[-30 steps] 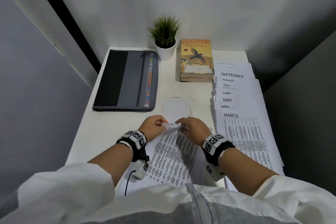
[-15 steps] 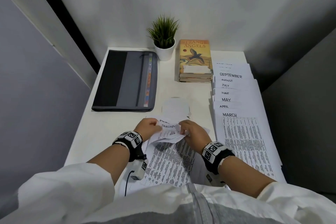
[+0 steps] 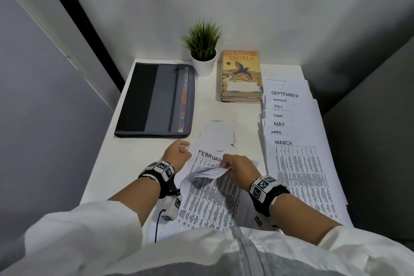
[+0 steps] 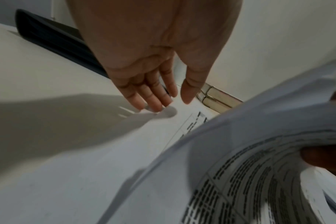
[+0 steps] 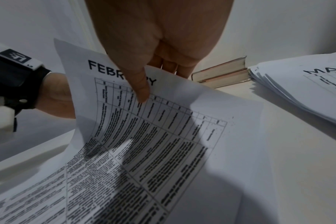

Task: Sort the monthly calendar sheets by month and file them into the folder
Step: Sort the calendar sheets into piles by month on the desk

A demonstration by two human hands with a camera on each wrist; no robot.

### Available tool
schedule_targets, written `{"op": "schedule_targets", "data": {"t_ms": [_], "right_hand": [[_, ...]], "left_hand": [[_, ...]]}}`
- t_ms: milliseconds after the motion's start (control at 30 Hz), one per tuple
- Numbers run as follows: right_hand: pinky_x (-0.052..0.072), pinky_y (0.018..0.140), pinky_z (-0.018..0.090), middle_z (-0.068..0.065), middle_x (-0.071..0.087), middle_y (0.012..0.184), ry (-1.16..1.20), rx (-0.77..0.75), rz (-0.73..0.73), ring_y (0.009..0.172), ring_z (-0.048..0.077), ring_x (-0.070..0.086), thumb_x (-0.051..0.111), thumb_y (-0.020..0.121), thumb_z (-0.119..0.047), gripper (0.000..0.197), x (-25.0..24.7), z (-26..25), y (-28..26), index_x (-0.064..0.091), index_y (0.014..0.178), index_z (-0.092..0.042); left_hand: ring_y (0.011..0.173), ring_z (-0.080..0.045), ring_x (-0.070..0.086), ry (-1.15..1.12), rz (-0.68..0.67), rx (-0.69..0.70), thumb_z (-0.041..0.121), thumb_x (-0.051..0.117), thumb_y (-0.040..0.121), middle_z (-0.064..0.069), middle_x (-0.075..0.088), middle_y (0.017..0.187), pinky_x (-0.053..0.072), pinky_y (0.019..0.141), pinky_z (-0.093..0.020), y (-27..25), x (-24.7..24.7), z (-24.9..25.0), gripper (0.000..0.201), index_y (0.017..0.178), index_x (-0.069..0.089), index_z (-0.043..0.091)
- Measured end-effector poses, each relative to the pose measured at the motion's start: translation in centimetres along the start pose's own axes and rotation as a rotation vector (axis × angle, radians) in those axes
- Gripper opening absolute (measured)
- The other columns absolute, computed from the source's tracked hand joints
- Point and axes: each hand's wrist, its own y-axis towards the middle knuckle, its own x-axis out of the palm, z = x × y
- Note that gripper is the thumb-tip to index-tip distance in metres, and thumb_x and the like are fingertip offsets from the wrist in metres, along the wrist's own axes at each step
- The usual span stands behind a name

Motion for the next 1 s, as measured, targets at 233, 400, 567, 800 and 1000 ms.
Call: {"op": "schedule_targets", "data": {"t_ms": [233,400,567,800,1000], "right_hand": [[0.040,0.061,0.024,0.001,0.069,0.088,-0.015,-0.008,-0.019,0.073,0.017,0.057,0.061,0.089,-0.015,0.005,-0.4,-0.2,0.3,0.063,0.093,-0.017],[0.040,0.063,0.026,0.002,0.066,0.090,-0.012,0.007,-0.020,0.077,0.018,0.057,0.057,0.095,-0.027,0.014,-2.1,-0.6,0.7,0.060,0.099,-0.014],[0.047,0.087,0.031,0.002,0.065,0.105,0.066,-0.072,0.061,0.100,0.018,0.058,0.070,0.084,-0.016,0.014,-4.8,-2.1,0.5,0.057,0.079,-0.017],[0.028,0.107,0.031,-0.002,0.045,0.141,0.180,-0.127,0.116,0.130,0.013,0.038,0.079,0.074,-0.015,0.030,-8.9,-5.6,-0.7,0.052,0.064,-0.022],[0.037,0.087,0.025,-0.003,0.064,0.121,0.239,-0.113,0.106,0.112,0.010,0.054,0.079,0.076,-0.022,0.026,-12.4,-8.5,-0.4,0.054,0.068,-0.019]], "left_hand": [[0.056,-0.015,0.032,0.202,-0.083,0.171,0.019,0.067,0.088,0.002,0.035,0.057,0.027,0.056,-0.026,-0.9,0.1,0.8,0.039,0.059,0.040,0.017],[0.057,-0.018,0.035,0.109,0.013,0.213,0.022,0.063,0.091,-0.001,0.038,0.060,0.032,0.057,-0.029,-1.4,-0.7,2.5,0.032,0.066,0.044,0.018],[0.065,-0.028,0.056,-0.110,0.036,0.273,0.024,0.062,0.089,-0.016,0.065,0.078,0.051,0.068,-0.039,-2.8,-1.9,5.1,0.019,0.086,0.060,0.005],[0.063,-0.014,0.037,-0.086,-0.007,0.439,0.008,0.064,0.085,-0.008,0.039,0.067,0.034,0.062,-0.028,-5.8,-3.3,8.7,0.027,0.072,0.045,-0.007],[0.064,-0.016,0.040,-0.116,-0.013,0.572,0.000,0.061,0.084,-0.011,0.044,0.067,0.035,0.063,-0.030,-9.0,-4.1,12.1,0.022,0.070,0.046,-0.008]]}}
